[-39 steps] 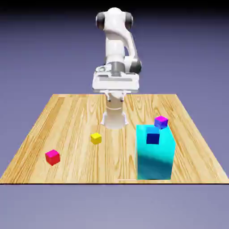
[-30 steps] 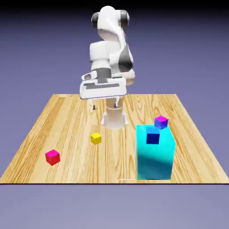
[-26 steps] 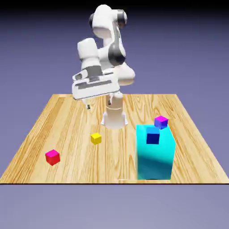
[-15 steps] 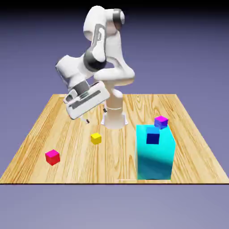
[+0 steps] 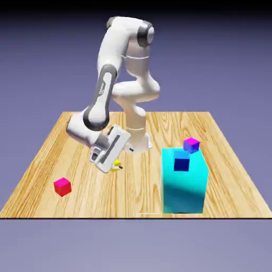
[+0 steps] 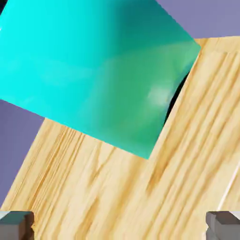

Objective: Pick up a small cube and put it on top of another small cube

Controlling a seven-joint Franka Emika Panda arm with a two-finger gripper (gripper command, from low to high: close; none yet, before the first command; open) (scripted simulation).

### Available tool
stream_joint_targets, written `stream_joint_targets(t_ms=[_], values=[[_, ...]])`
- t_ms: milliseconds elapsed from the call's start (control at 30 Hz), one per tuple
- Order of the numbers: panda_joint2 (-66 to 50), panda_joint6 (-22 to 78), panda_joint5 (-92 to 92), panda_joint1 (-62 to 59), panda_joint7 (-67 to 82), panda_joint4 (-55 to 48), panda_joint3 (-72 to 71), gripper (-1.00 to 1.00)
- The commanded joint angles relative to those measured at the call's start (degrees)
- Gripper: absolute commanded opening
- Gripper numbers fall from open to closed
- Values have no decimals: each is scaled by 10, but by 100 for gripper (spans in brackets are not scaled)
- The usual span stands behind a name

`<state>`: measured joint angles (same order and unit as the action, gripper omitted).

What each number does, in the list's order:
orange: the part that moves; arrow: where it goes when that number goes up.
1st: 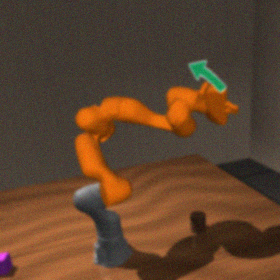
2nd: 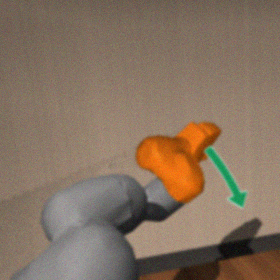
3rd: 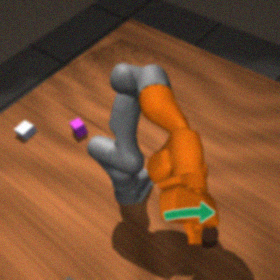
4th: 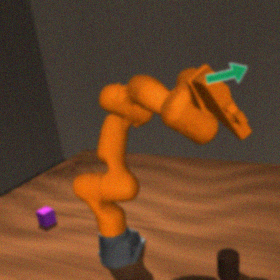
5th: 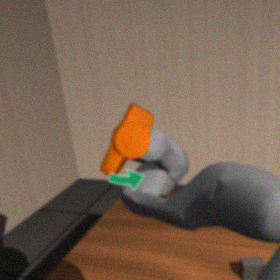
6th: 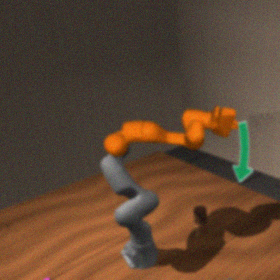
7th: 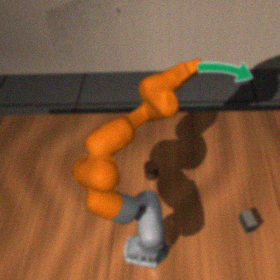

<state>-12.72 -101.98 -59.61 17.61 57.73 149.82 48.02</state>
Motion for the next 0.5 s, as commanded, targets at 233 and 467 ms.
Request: stream_joint_targets(t_ms=[233,467], values=[[-132,121,-109,13,199,33,61,0],[-247,226,-204,24,374,62,114,0]])
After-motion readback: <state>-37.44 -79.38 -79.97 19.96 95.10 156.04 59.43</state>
